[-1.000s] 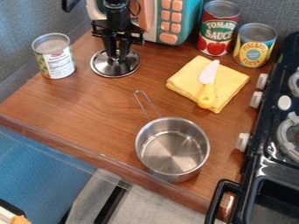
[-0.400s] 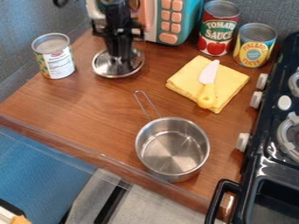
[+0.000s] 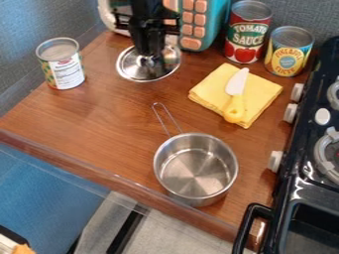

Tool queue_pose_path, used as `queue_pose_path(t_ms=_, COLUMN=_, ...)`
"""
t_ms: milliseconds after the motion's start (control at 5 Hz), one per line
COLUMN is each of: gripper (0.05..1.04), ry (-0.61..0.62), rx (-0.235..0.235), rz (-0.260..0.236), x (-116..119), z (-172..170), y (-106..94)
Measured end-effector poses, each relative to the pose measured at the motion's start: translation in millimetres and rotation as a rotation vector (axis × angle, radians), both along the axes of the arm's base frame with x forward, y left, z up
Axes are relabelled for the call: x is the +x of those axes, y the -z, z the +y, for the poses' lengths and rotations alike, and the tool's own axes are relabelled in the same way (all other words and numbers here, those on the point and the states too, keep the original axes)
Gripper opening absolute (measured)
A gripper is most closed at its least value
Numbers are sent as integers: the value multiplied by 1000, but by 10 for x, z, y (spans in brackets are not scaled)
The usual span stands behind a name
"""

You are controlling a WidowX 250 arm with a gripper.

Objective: Put the pot lid on the silver pot on the bottom right of the table

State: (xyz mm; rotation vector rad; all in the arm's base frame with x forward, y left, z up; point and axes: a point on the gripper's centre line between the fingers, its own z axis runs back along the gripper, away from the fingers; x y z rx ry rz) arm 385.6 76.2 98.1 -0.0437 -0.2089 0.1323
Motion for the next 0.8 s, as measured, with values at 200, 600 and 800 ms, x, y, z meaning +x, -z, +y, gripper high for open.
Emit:
queue_pose_path(t_ms=200, gripper=275, ry=60, rx=-9, rz=-24, x=-193, z=-344, y=-111)
queue_pose_path(t_ms=600, gripper=275, ry=171, rx=1, rz=36, x=-496, z=-901, y=52)
queue_pose_path(t_ms=800, gripper=275, ry=218, rx=18, rz=58, x=-586, z=-1075, y=152)
